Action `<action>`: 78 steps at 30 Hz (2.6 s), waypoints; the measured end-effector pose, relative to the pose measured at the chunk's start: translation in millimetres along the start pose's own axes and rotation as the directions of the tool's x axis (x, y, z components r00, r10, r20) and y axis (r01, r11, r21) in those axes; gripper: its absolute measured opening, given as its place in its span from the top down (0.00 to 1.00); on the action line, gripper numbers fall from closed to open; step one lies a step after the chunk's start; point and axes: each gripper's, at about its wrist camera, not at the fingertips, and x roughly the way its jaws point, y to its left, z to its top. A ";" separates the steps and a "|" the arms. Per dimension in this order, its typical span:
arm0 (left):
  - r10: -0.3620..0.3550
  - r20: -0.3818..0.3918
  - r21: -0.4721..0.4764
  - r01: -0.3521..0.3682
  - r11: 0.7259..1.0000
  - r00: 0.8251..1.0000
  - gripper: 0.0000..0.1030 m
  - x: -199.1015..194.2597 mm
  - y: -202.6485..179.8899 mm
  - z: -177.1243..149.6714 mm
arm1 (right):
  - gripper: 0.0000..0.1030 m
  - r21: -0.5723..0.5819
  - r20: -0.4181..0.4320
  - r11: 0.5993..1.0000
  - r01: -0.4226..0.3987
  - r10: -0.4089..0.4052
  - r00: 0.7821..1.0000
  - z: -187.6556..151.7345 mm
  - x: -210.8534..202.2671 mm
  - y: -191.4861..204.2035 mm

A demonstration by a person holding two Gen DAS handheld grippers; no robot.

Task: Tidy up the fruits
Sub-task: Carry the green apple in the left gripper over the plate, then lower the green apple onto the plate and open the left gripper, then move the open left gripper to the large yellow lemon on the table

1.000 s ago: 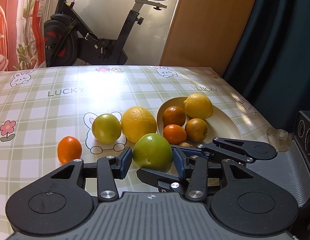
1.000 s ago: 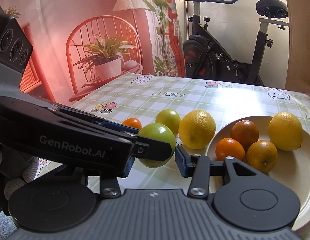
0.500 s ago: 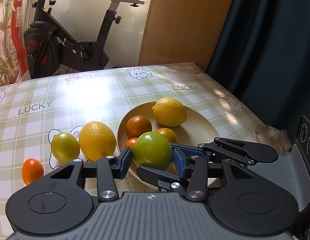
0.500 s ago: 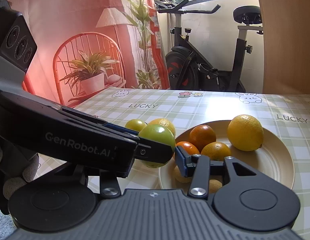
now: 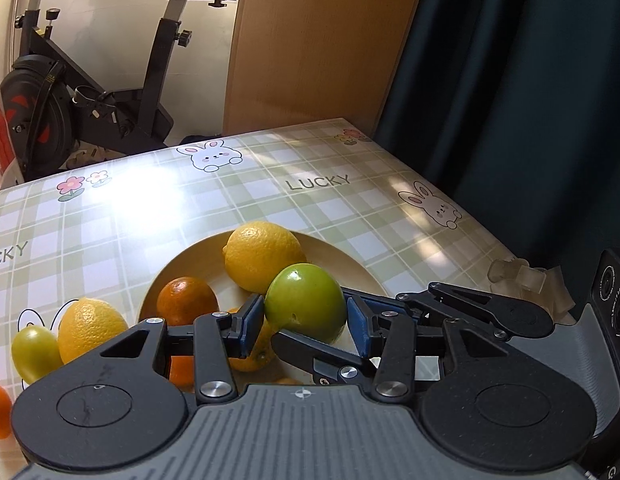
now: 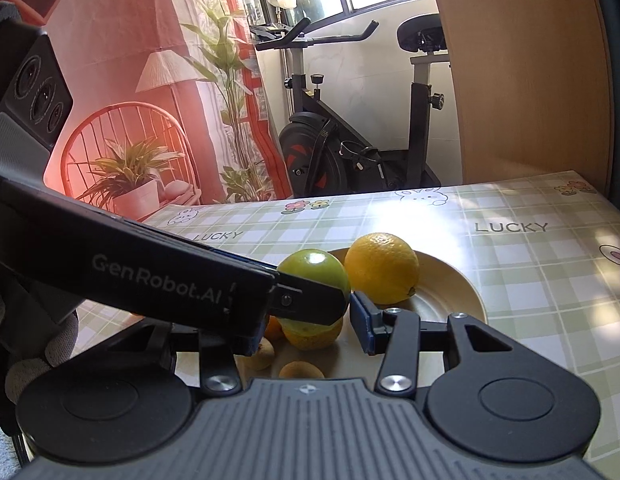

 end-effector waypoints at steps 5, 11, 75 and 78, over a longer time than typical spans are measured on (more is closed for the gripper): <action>-0.037 -0.010 -0.023 0.036 0.999 0.999 0.53 20.8 -4.1 5.5 | 0.54 0.006 0.013 0.999 0.047 -0.047 0.999 1.0 -1.7 -19.4; -0.056 -0.038 -0.023 0.055 0.998 0.998 0.53 41.7 -11.0 6.1 | 0.54 0.023 0.016 0.994 0.103 -0.103 0.995 -9.5 -2.1 -36.2; 0.153 0.124 -0.229 -0.122 0.966 0.980 0.48 -64.8 85.8 -15.2 | 0.42 0.047 0.077 0.986 0.161 -0.165 0.983 -13.4 -7.1 -45.0; 0.175 0.134 -0.253 -0.137 0.958 0.975 0.48 -73.9 96.6 -18.4 | 0.42 0.051 0.053 0.987 0.152 -0.154 0.987 -11.8 -5.4 -43.3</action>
